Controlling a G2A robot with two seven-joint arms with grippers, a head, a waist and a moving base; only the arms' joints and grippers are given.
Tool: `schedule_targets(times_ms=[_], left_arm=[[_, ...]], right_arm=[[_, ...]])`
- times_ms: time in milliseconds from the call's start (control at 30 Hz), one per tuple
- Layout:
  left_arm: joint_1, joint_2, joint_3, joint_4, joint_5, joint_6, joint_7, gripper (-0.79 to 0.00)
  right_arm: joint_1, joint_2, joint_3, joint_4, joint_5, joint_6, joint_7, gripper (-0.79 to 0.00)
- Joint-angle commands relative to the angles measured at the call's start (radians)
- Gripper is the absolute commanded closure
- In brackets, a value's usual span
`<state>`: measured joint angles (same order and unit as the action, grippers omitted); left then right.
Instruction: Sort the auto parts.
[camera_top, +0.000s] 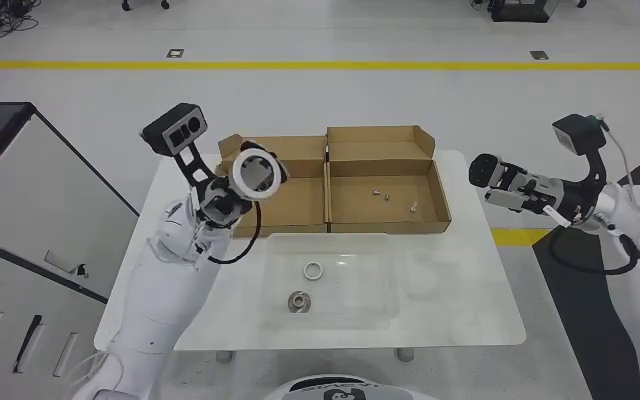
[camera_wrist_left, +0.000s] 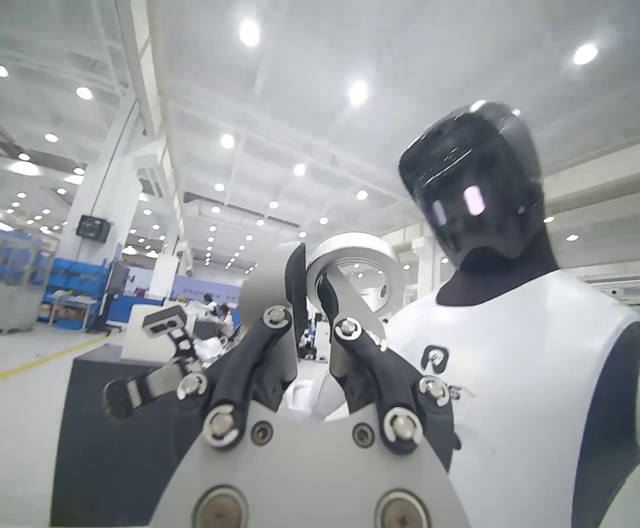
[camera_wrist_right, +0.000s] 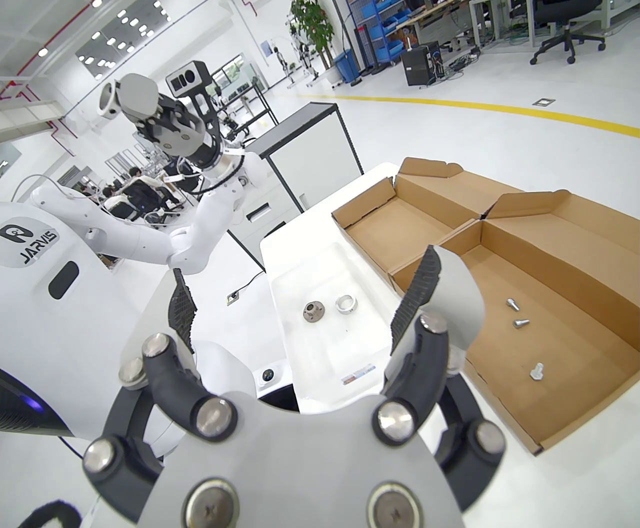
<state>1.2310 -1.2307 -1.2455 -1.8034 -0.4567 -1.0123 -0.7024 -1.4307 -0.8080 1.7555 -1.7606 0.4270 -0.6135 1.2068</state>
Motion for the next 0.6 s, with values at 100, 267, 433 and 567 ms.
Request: schedule_targets(times_ms=[100,267,433,567], left_arm=[[-0.001,-0.005,-0.014,0.014,0.144,0.0,-0.028,0.0],[0.004,-0.013,-0.004,-0.002,0.138,0.0,0.029,0.0],[0.006,-0.026,0.01,-0.031,-0.002,0.0,0.081,0.0],[0.009,-0.039,-0.001,-0.044,-0.099,0.0,0.066,0.0]], right_arm=[[0.0,0.0,0.0,0.0,0.0,0.0,0.0,-0.785],[0.0,0.0,0.0,0.0,0.0,0.0,0.0,-0.785],[0.0,0.0,0.0,0.0,0.0,0.0,0.0,-0.785],[0.0,0.0,0.0,0.0,0.0,0.0,0.0,-0.785]])
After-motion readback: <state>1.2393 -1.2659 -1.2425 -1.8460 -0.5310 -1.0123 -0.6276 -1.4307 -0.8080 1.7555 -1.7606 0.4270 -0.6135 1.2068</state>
